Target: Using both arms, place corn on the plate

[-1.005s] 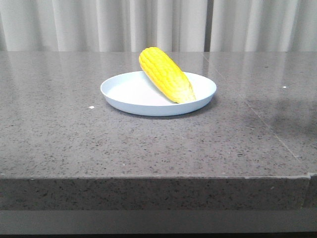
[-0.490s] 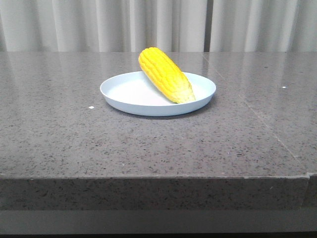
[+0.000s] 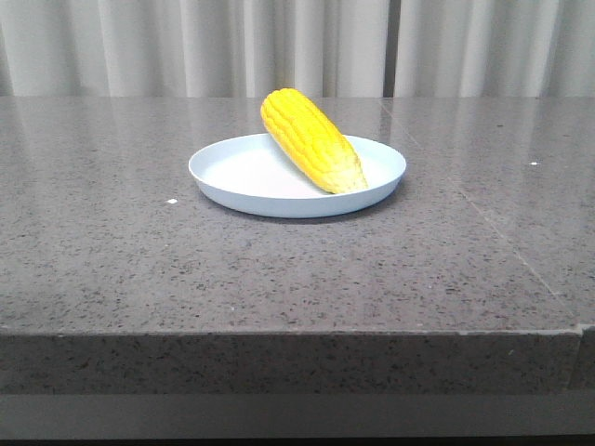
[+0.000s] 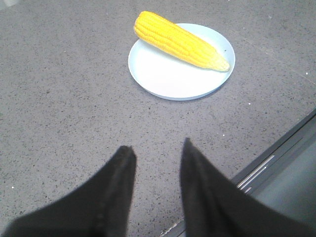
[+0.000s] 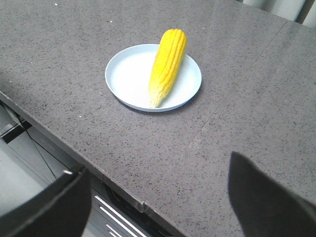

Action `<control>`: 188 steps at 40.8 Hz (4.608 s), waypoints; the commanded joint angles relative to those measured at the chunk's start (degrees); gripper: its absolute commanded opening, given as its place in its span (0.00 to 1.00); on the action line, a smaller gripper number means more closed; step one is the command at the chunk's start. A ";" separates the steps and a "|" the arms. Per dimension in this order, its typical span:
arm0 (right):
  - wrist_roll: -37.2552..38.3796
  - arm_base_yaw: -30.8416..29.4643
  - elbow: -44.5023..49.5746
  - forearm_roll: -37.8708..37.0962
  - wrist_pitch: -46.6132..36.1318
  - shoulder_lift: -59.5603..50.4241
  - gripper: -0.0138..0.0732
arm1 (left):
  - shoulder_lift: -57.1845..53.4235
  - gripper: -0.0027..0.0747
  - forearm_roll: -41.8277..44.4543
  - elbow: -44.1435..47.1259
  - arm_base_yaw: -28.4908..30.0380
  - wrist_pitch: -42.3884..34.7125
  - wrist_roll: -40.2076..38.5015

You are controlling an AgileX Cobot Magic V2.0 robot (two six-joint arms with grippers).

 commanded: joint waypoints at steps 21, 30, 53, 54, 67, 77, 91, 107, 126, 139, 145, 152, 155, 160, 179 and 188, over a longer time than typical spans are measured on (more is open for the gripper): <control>-0.62 0.00 -1.21 0.53 -3.80 0.34 0.06 | 0.21 0.01 -0.20 -1.48 -0.45 -4.31 -0.58; -0.62 0.00 -1.21 0.58 -3.74 0.34 0.06 | 0.21 0.01 -0.20 -1.48 -0.45 -4.31 -0.58; -0.62 0.00 -1.21 0.58 -3.74 0.34 0.06 | -10.59 0.01 1.55 11.66 10.69 -14.99 -0.58; -0.62 0.00 -1.21 0.58 -3.74 0.34 0.06 | -12.38 0.01 1.55 14.01 11.76 -17.11 -0.58; -0.62 0.00 -1.21 0.58 -3.74 0.34 0.06 | -31.56 0.01 -5.23 41.57 27.68 -42.83 -0.58; -0.62 0.00 -1.21 0.58 -3.74 0.34 0.06 | -38.84 0.01 -7.52 54.07 32.07 -55.44 -0.58; -0.62 0.00 -1.21 0.57 -3.74 0.41 0.06 | -38.84 0.01 -7.52 54.36 32.59 -55.88 -0.58; -0.62 0.00 -1.21 0.57 -3.74 0.41 0.06 | -38.84 0.01 -7.52 54.36 33.81 -55.88 -0.58; -0.62 0.00 -1.21 0.57 -3.74 0.41 0.06 | -38.84 0.01 -7.52 54.36 33.81 -55.88 -0.58; -0.62 -4.54 3.72 0.52 -8.88 -3.29 0.06 | -38.73 0.01 -7.52 54.36 33.81 -55.88 -0.58; -0.62 -15.23 16.81 0.52 -26.47 -10.43 0.06 | -38.73 0.01 -7.52 54.36 33.81 -55.88 -0.58; -0.62 -24.56 34.89 0.54 -46.49 -20.77 0.06 | -38.73 0.01 -7.52 54.36 33.81 -55.88 -0.58; -0.62 -27.29 41.39 0.54 -51.96 -24.78 0.06 | -38.73 0.01 -7.52 54.36 33.81 -55.88 -0.58; -0.62 -29.78 48.69 0.59 -58.57 -28.21 0.06 | -38.73 0.01 -7.52 54.36 33.81 -55.88 -0.58; 0.35 -29.79 52.20 0.97 -61.81 -28.15 0.06 | -38.63 0.01 -7.52 54.36 33.81 -55.88 -0.58; 6.71 -29.58 52.20 -3.59 -61.90 -28.15 0.06 | -38.63 0.01 -7.52 54.36 33.81 -55.88 -0.58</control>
